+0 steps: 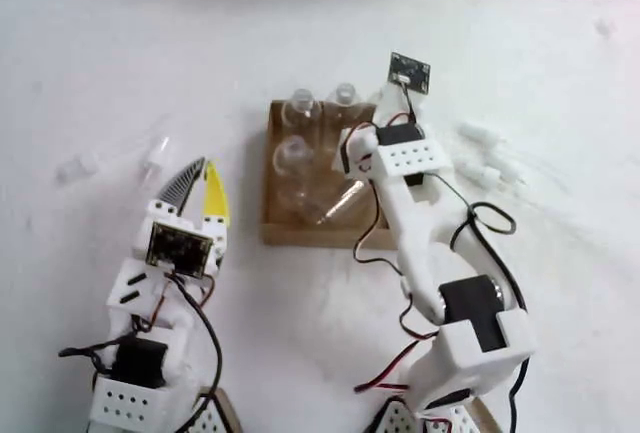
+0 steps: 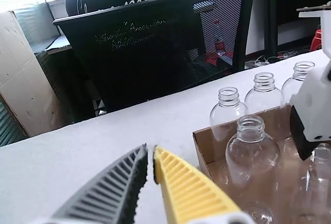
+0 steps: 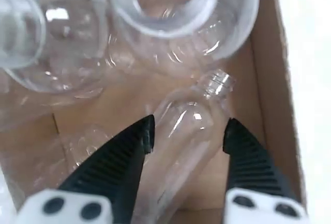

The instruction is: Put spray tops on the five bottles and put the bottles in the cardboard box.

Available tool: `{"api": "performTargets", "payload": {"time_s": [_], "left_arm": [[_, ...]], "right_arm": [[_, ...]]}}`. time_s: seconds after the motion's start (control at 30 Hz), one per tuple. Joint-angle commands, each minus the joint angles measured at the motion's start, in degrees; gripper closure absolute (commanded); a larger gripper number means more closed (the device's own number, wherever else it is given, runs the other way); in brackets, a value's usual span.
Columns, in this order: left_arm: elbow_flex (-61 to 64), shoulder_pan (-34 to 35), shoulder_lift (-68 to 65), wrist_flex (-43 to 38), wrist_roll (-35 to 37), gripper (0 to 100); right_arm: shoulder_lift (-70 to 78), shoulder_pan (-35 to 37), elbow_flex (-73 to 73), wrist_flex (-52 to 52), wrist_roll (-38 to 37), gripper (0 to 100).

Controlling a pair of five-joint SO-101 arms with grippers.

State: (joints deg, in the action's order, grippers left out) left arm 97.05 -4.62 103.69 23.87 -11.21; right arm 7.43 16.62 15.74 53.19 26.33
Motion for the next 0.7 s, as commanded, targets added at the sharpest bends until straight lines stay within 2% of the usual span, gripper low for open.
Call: {"api": "performTargets", "payload": {"time_s": [0.0,0.07,0.37,0.57,0.67], "left_arm": [[-0.1,-0.6,0.7,-0.2,-0.4,97],[-0.1,-0.6,0.7,-0.2,-0.4,97],[-0.1,-0.6,0.7,-0.1,-0.4,97],[-0.1,-0.6,0.7,-0.1,-0.4,97],[-0.1,-0.6,0.7,-0.1,-0.4,97]], "right_arm": [[-0.1,0.2,-0.3,1.4,0.3,72.4],[-0.1,0.4,0.5,1.4,0.3,70.6],[0.4,0.4,0.6,1.4,0.2,74.3],[7.5,0.4,-1.8,0.1,0.2,74.5],[8.4,0.4,-3.5,1.8,0.1,80.0]]}}
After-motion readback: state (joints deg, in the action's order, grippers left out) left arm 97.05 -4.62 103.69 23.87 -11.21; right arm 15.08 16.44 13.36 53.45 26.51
